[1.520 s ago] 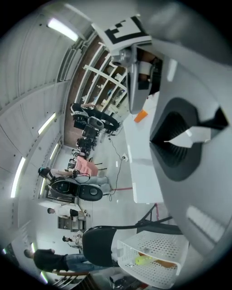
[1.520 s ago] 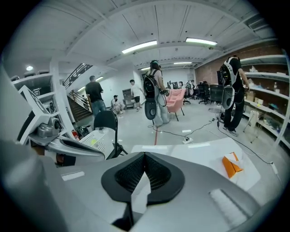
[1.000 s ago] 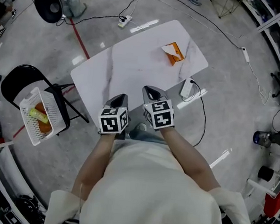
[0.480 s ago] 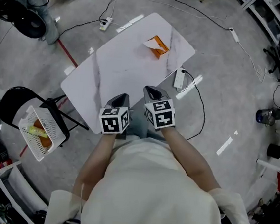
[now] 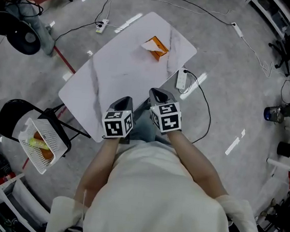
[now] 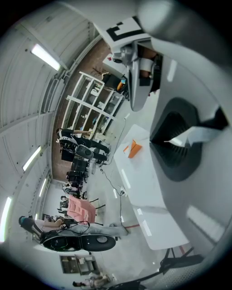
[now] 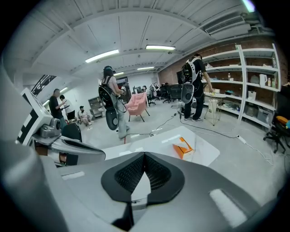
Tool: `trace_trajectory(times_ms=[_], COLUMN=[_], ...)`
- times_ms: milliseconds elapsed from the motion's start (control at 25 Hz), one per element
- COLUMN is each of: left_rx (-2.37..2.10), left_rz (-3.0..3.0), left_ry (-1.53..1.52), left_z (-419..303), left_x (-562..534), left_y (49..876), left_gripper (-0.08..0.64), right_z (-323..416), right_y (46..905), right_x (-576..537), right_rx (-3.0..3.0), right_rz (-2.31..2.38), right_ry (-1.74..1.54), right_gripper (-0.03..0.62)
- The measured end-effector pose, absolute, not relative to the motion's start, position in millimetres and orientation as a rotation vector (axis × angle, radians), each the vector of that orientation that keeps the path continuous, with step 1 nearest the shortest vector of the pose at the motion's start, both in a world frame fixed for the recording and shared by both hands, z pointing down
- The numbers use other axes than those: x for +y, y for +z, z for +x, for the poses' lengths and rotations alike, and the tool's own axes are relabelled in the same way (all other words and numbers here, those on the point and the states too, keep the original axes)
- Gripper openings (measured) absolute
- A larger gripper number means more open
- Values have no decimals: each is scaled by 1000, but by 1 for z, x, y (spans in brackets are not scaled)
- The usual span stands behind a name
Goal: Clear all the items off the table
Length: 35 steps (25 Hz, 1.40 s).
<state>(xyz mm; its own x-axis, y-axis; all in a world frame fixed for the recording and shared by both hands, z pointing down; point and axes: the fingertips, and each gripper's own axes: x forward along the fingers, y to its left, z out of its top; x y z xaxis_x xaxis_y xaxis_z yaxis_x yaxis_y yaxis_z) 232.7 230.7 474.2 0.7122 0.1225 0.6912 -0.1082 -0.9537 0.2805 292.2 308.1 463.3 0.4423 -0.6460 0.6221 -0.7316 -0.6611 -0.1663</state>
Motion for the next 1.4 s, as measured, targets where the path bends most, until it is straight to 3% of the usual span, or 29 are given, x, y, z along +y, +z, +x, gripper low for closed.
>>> trace_trajectory(times_ms=[1000, 1400], left_rx=[-54, -126], left_rz=[2505, 2437], left_ry=[1141, 1151], left_z=[382, 428], left_x=[207, 193], left_y=[552, 592], left_gripper=[9, 9], right_z=[460, 513], right_y=[537, 597], right_x=[298, 287], right_rx=[-1201, -1194], right_rz=[2413, 2306], right_ry=[1086, 1206], right_gripper=[-2, 92])
